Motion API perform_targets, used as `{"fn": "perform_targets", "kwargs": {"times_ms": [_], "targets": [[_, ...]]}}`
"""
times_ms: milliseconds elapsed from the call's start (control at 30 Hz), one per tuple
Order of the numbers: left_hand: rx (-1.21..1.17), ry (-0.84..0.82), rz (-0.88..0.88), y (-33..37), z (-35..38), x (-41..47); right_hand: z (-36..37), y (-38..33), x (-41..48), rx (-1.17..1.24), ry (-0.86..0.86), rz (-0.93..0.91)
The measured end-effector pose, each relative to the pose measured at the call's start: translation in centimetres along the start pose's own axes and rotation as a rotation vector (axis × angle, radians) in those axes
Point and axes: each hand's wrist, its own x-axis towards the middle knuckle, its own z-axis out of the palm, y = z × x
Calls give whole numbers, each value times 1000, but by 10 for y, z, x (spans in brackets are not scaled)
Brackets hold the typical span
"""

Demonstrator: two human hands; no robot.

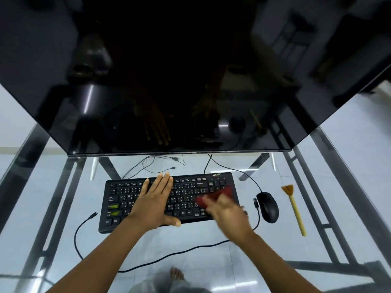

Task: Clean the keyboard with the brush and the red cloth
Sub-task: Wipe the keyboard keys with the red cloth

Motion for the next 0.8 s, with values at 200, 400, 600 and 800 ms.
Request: {"fn": "perform_targets", "kwargs": {"times_ms": [200,400,600,800], "targets": [[-31,-1,26,12,-4,11,-25,50,-8,74,219,99],[-29,-5,15,14,-4,8,-9,38,-19,92,-180,-105],[-24,-25,0,8,-3,5,-12,20,17,28,188,262],[-16,-16,40,18,-5,9,-21,20,43,-207,114,150]]}}
